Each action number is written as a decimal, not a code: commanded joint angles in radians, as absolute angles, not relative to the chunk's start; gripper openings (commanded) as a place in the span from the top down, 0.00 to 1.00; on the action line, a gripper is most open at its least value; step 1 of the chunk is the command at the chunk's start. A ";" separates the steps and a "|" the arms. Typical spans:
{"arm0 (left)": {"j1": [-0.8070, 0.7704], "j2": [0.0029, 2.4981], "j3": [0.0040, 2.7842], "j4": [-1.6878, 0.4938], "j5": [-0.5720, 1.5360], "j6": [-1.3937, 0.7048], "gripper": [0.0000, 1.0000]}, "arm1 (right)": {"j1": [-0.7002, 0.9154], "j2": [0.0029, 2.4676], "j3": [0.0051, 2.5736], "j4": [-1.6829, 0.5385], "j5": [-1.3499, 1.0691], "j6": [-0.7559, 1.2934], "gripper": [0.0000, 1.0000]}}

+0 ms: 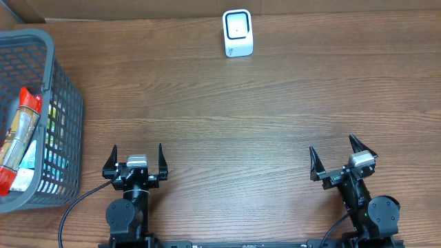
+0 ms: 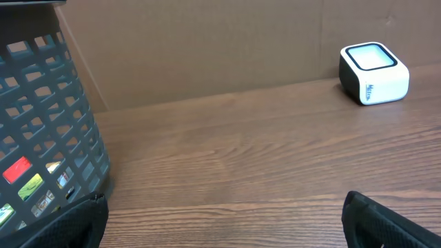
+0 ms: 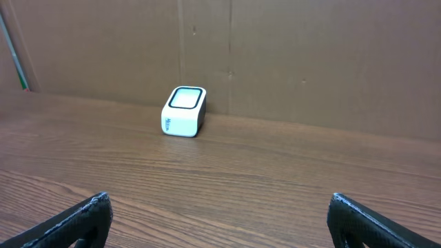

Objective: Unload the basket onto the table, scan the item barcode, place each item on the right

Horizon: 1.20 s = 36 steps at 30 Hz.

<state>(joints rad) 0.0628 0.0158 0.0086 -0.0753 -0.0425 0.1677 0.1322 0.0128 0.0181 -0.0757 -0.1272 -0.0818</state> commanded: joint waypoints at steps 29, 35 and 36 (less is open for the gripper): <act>0.058 0.013 0.007 -0.020 0.239 0.184 0.00 | 0.130 0.003 0.008 -0.070 -0.133 -0.079 0.00; 0.058 0.033 0.103 -0.056 0.263 0.133 0.00 | 0.130 0.003 0.008 -0.070 -0.133 -0.079 0.00; 0.058 0.048 0.130 -0.069 0.264 0.133 0.00 | 0.130 0.003 0.008 -0.070 -0.132 -0.079 0.00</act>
<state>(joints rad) 0.0628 0.0196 0.0292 -0.0547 0.2138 0.1612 0.1326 0.0128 0.0185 -0.0757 -0.1268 -0.0814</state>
